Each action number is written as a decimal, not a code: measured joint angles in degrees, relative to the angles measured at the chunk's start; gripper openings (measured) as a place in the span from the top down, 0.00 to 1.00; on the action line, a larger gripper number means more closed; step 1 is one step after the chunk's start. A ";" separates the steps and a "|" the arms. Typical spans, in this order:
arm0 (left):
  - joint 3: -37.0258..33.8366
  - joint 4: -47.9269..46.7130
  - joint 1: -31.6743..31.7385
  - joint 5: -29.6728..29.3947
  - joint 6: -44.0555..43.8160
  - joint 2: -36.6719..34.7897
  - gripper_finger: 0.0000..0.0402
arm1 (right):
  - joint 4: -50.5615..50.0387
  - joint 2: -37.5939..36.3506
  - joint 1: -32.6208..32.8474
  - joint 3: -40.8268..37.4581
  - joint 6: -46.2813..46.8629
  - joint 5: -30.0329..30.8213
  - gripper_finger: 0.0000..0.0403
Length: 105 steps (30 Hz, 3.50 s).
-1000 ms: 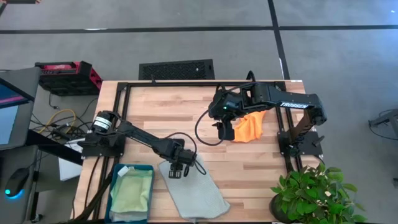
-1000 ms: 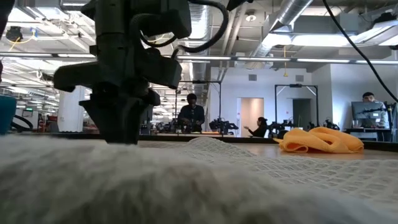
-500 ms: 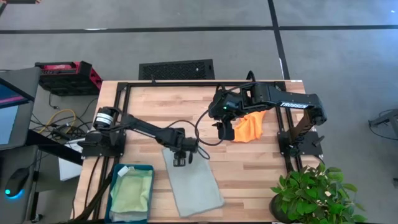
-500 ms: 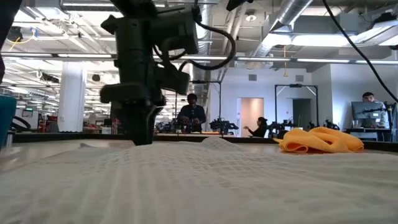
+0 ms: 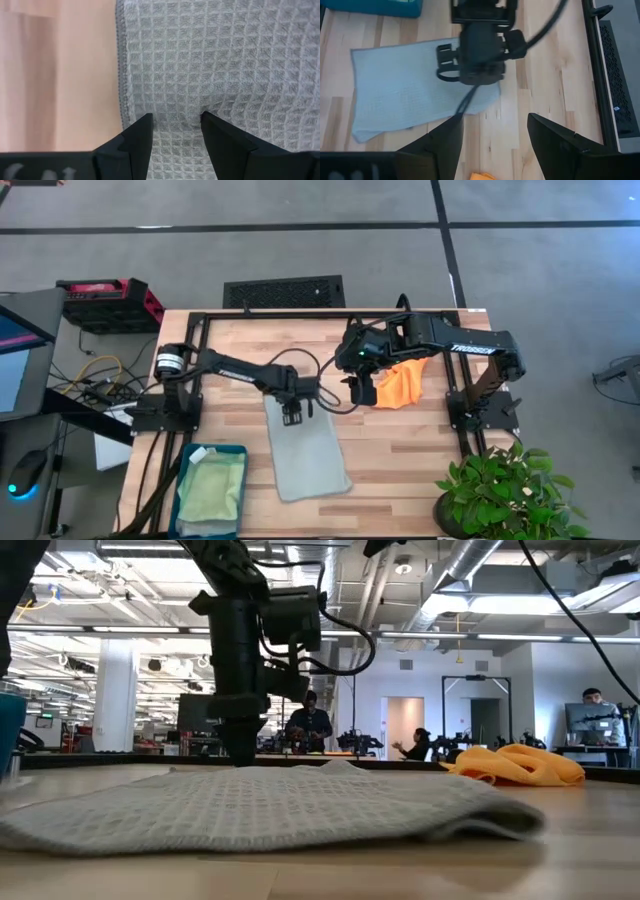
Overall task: Fold microfiber towels
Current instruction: Fold the gray microfiber towel
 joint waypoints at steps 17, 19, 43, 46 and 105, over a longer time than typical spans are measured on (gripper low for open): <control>4.09 -6.55 3.87 -0.14 4.88 -3.55 0.60 | -0.02 0.00 -0.01 0.00 -1.40 0.02 0.39; 4.06 -7.52 3.23 -0.08 5.60 -5.53 0.60 | -0.35 0.00 -0.01 0.00 -1.42 0.02 0.39; -7.68 -13.37 18.20 11.07 5.46 -15.06 0.60 | -1.31 0.00 -0.02 0.00 -3.09 0.02 0.39; -8.12 -13.09 19.62 11.36 5.10 -15.06 0.60 | -1.31 0.00 -0.02 0.02 -3.93 0.02 0.39; -19.45 -0.96 20.64 18.60 -4.39 -15.08 0.75 | -1.29 0.00 -0.11 0.02 -4.42 0.02 0.39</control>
